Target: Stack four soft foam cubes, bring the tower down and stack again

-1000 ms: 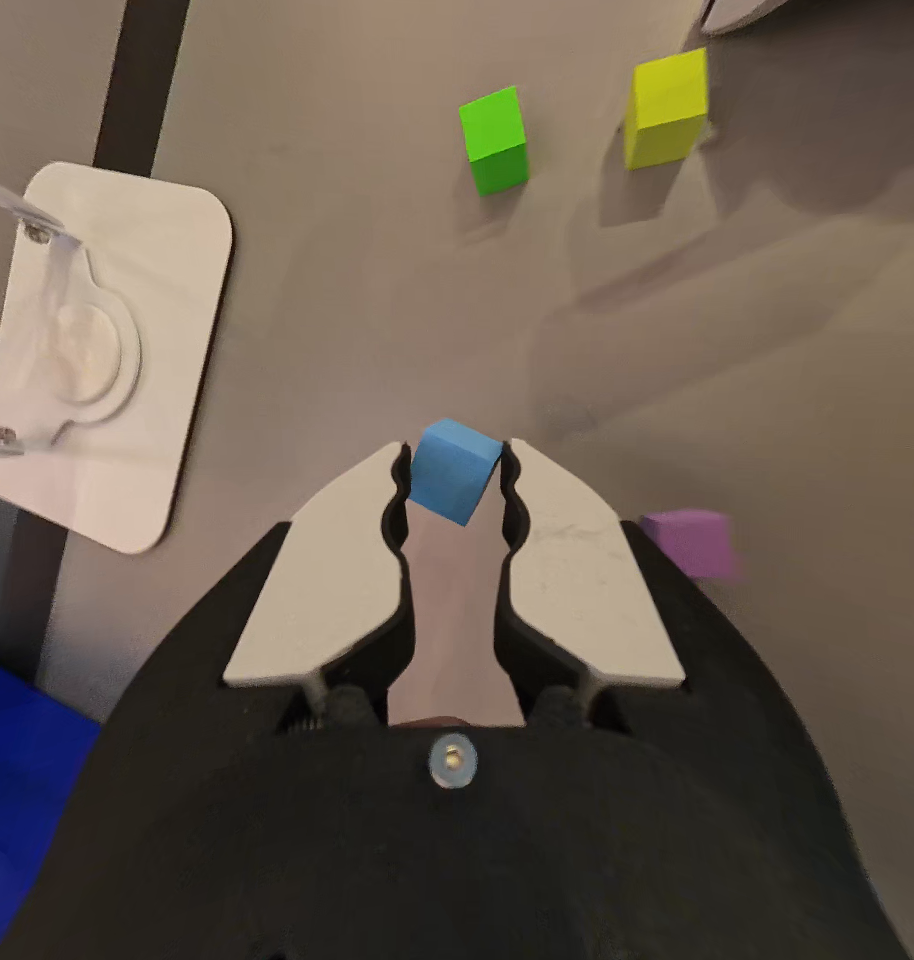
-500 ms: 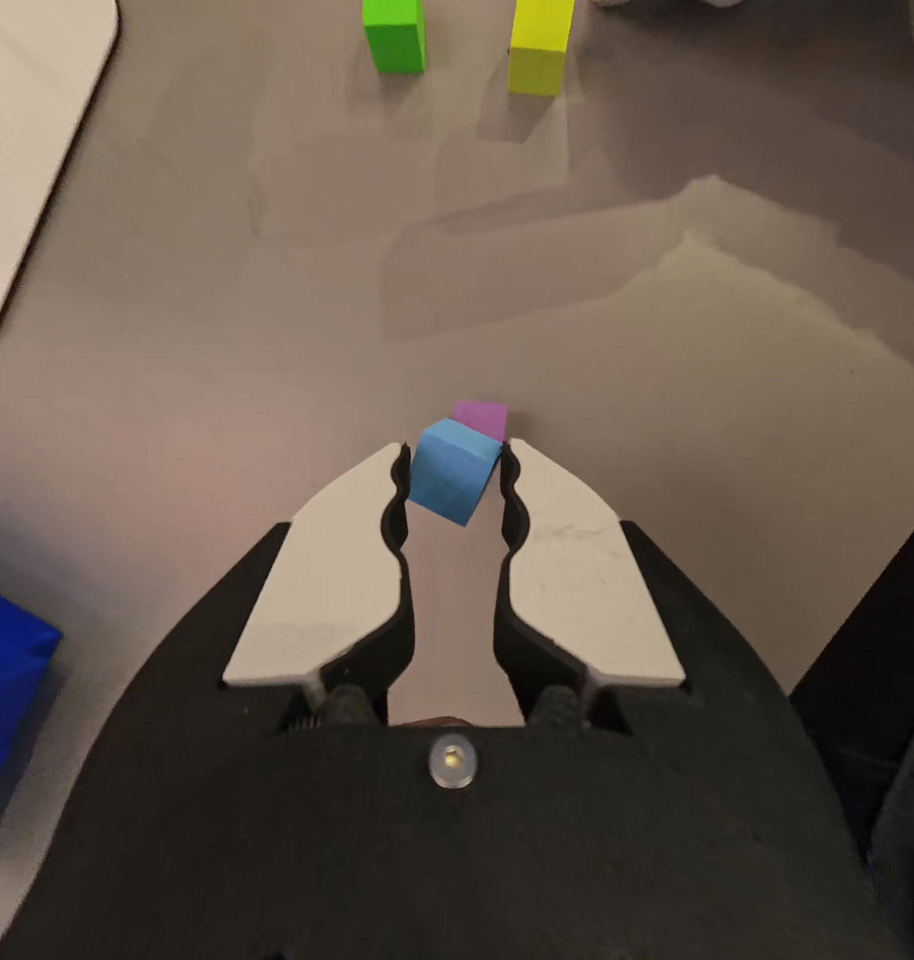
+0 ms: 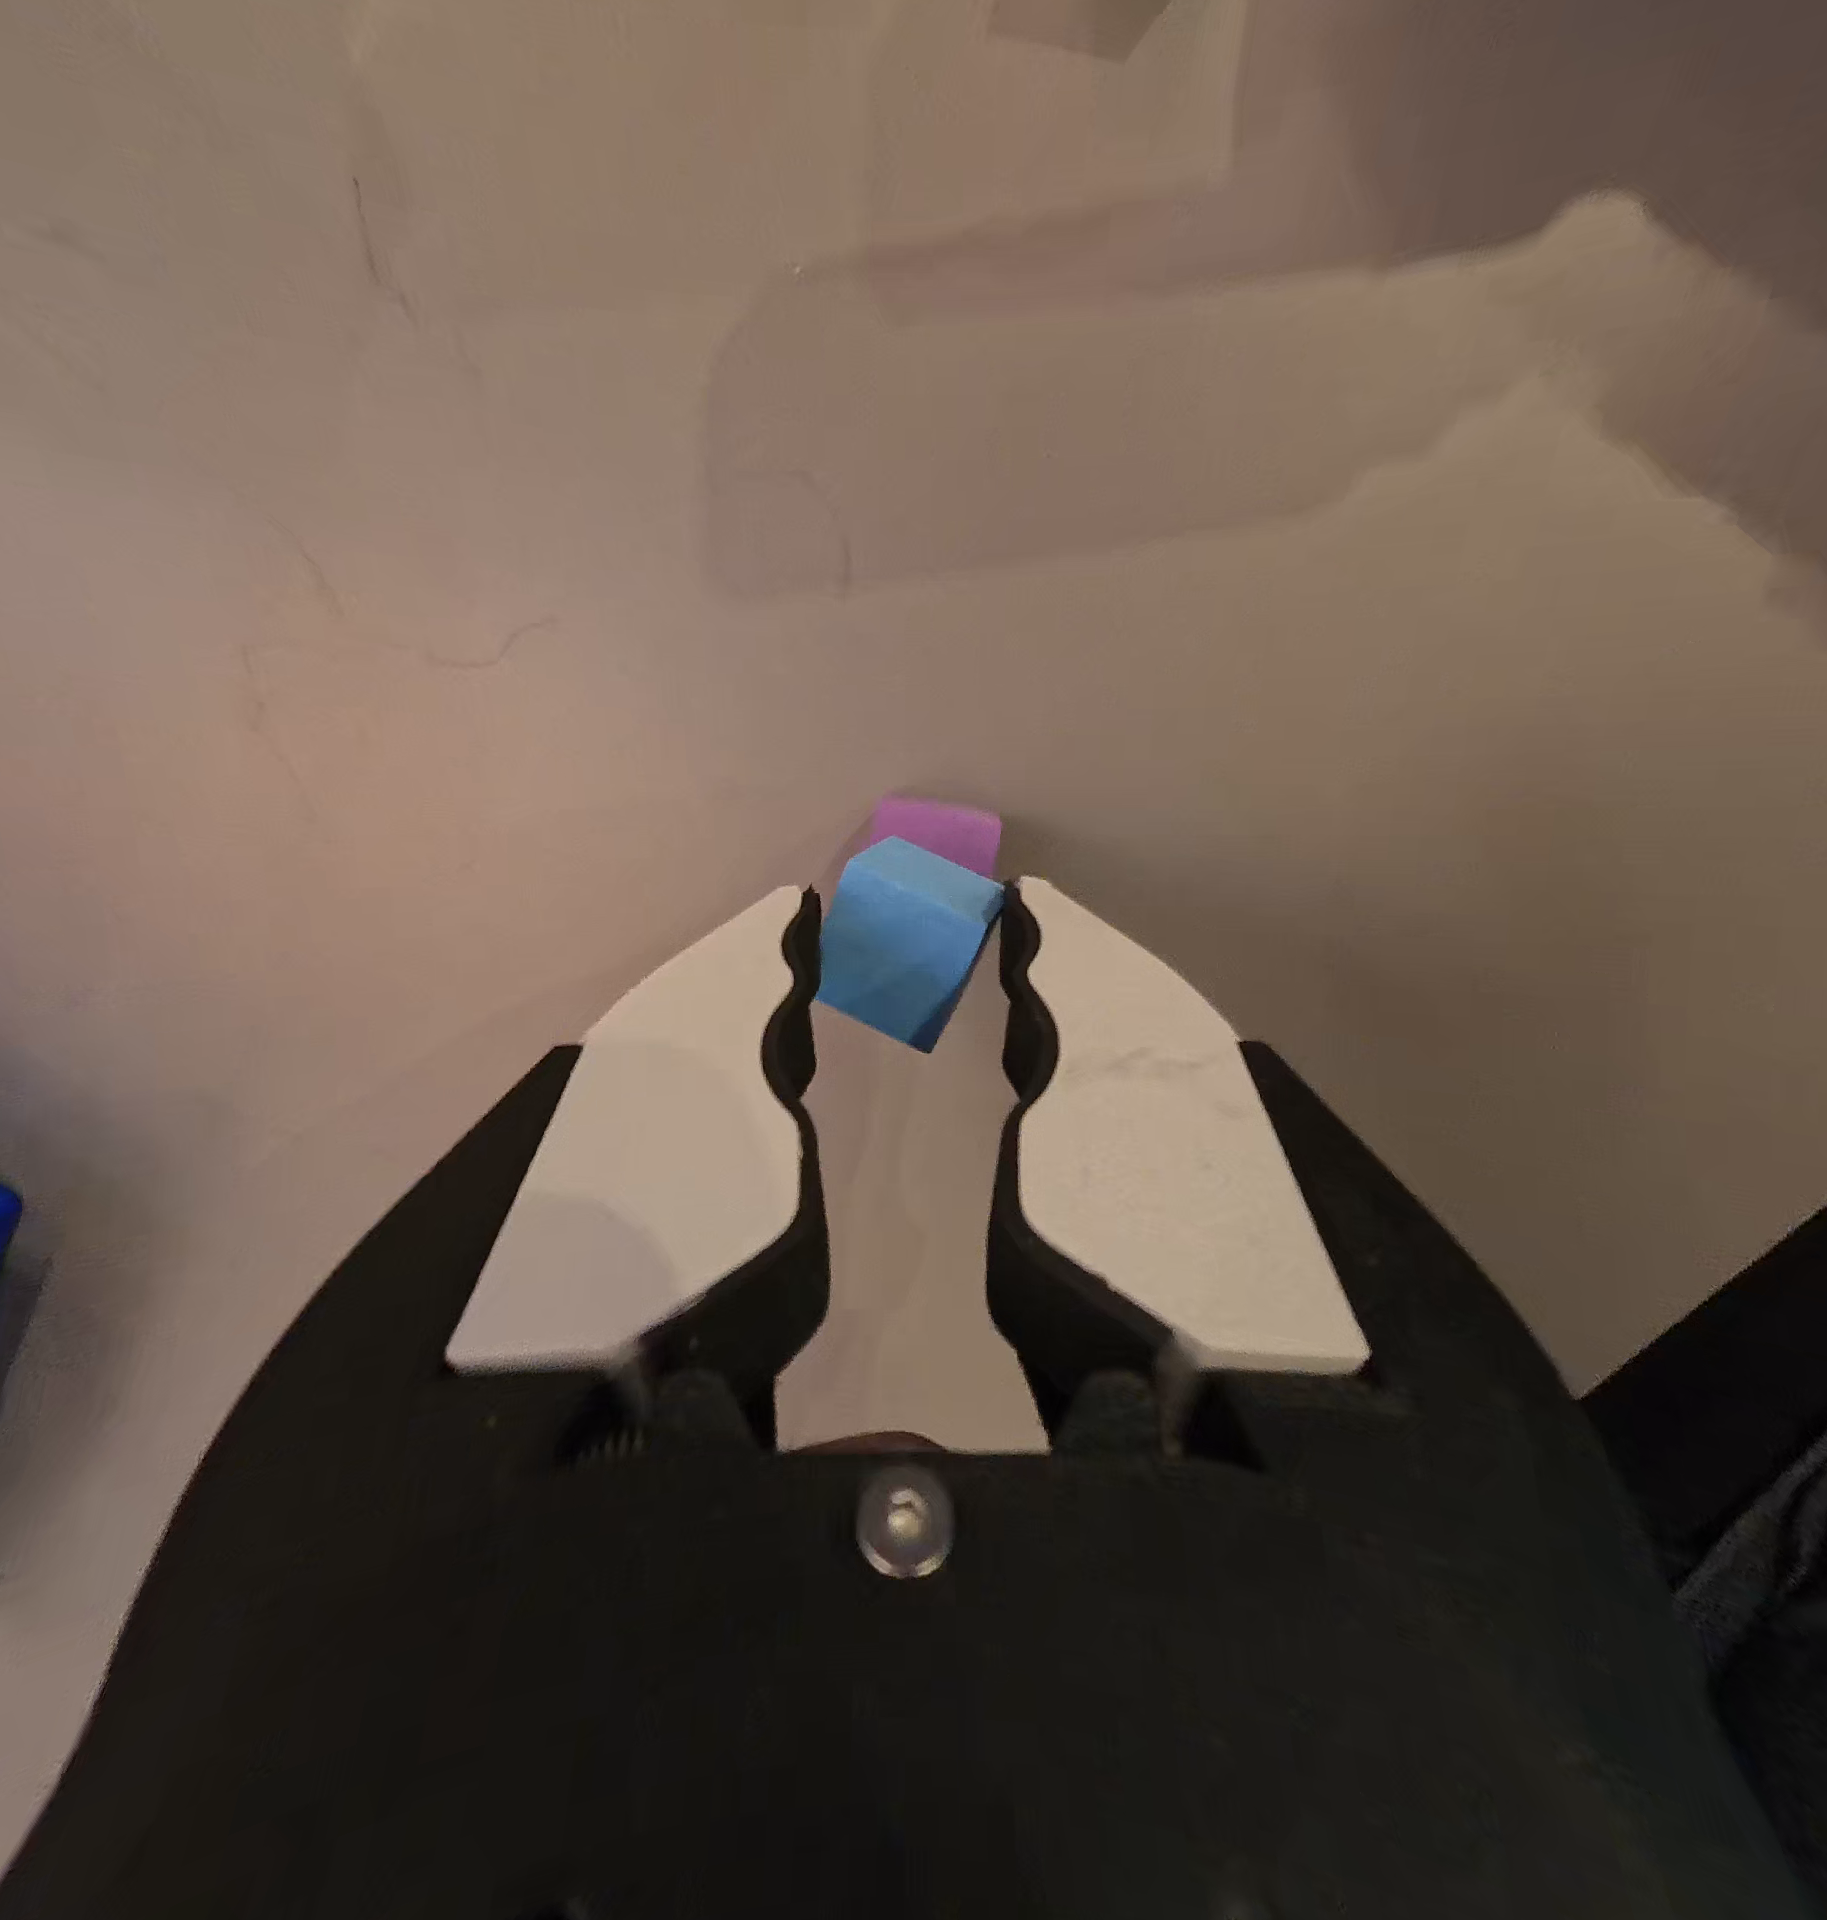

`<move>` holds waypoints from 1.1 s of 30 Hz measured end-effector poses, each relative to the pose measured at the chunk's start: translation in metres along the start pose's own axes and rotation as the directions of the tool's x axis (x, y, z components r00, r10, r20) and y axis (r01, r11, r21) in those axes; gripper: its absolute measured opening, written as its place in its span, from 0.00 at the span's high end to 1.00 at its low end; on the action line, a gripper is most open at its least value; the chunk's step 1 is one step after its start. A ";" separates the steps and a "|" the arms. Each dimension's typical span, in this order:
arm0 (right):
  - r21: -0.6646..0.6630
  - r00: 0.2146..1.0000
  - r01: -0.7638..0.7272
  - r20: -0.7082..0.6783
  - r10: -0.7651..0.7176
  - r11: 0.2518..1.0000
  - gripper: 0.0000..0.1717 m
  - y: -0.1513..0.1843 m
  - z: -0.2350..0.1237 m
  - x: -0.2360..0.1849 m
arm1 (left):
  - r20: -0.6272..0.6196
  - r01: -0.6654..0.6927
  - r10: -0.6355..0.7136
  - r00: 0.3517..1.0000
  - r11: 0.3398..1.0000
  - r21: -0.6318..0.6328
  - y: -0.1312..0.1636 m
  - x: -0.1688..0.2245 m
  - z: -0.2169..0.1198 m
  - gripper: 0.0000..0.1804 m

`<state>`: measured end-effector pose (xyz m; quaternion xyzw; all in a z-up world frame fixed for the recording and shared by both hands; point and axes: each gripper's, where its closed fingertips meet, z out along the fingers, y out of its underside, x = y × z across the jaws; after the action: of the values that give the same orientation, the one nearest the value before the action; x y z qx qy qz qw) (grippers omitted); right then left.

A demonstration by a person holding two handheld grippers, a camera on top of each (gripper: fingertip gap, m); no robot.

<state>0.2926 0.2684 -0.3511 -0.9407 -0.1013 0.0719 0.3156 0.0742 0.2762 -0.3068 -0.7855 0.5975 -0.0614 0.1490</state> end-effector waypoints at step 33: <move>0.002 1.000 -0.005 0.014 0.005 1.000 1.00 -0.001 0.001 -0.001 | 0.020 0.024 -0.025 0.999 0.999 0.035 0.001 0.001 0.000 0.71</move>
<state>0.2915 0.2694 -0.3510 -0.9401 -0.1011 0.0794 0.3156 0.0735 0.2745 -0.3074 -0.7907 0.5851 -0.0657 0.1678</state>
